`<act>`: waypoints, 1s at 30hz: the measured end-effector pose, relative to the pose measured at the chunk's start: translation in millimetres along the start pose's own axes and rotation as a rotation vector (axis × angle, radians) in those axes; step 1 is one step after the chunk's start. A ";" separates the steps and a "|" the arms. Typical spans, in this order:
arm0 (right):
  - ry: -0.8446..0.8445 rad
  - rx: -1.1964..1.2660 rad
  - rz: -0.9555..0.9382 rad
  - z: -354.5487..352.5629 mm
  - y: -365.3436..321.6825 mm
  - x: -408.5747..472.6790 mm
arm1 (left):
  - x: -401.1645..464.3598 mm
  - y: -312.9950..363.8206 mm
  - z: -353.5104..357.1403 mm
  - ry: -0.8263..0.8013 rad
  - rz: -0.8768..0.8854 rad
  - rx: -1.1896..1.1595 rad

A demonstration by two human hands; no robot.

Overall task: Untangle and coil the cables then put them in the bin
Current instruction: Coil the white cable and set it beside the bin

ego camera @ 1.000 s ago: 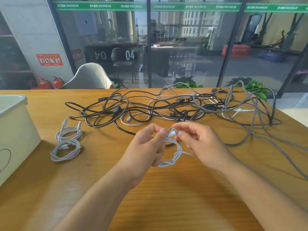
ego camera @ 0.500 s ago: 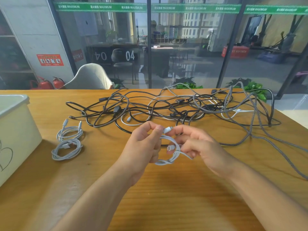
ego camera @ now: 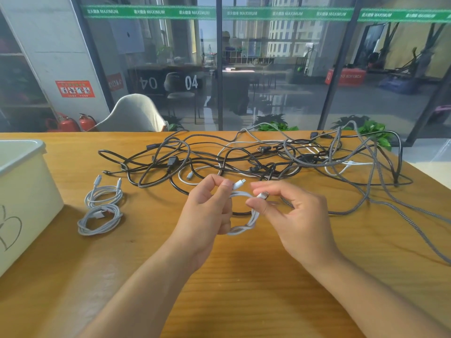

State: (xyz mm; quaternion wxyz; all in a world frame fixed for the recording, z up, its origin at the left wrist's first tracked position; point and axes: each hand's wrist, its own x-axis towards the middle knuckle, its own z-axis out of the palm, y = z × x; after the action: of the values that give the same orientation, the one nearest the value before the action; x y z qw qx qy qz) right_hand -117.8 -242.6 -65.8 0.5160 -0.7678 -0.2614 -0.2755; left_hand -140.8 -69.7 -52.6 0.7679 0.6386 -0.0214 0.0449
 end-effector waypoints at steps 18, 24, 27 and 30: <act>0.130 0.229 0.345 -21.0 9.8 19.6 | 1.9 -6.9 -4.9 0.053 -0.030 0.055; -0.033 0.090 0.319 -21.1 13.9 17.7 | -1.0 -5.8 1.9 0.001 -0.032 0.021; -0.193 -0.032 0.312 -16.5 13.6 13.2 | -1.4 -4.1 2.8 -0.001 -0.026 -0.002; -0.353 0.161 0.430 -10.5 10.5 11.6 | -1.6 -3.3 1.7 -0.005 -0.013 -0.005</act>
State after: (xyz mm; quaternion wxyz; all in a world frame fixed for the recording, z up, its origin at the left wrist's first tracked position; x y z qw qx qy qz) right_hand -104.0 -254.5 -61.3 0.5682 -0.7984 -0.1995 -0.0003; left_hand -142.0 -72.0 -55.6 0.7699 0.6368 -0.0191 0.0383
